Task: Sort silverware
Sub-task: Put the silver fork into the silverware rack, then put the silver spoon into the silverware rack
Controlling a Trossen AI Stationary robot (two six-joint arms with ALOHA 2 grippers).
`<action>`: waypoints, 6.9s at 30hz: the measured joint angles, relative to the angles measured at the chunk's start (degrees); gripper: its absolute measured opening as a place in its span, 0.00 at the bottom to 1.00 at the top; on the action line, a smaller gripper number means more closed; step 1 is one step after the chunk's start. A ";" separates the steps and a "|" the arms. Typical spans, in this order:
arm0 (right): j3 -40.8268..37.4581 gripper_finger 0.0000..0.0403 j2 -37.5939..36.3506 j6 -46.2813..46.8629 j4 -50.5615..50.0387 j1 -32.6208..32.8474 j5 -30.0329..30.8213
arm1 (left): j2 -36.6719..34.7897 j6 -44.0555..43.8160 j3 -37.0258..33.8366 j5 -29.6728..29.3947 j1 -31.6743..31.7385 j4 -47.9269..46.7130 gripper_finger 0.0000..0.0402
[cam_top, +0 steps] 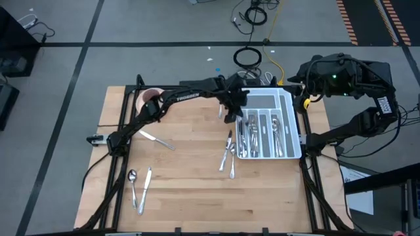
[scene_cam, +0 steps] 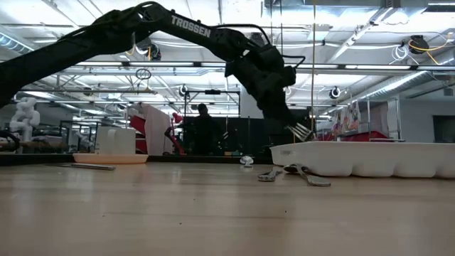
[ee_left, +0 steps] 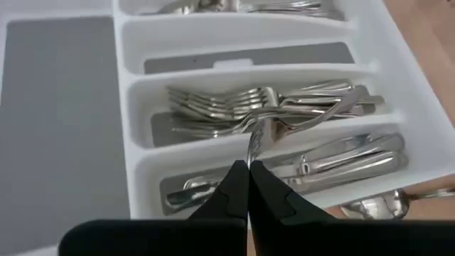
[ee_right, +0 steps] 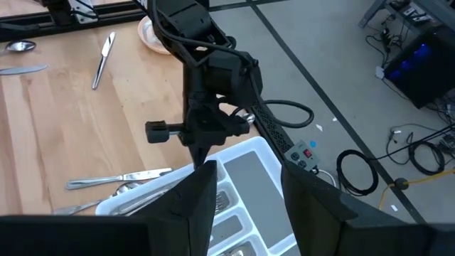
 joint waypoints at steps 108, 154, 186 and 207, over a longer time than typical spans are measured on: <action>-1.18 0.37 -0.52 -4.35 0.02 0.04 -6.56 | -50.06 -39.66 -20.43 -31.09 -24.71 -38.17 0.38; -42.02 0.37 41.05 -48.46 40.41 21.81 -13.68 | -57.48 -98.78 -49.20 -57.36 -58.34 -30.60 0.38; -36.41 0.00 41.56 -41.55 44.44 24.57 -13.58 | -57.51 -98.71 -49.18 -60.43 -58.28 -30.66 0.38; -15.22 0.00 28.53 -16.27 34.18 11.85 -38.30 | -57.53 -98.14 -49.18 -63.69 -58.30 -31.10 0.38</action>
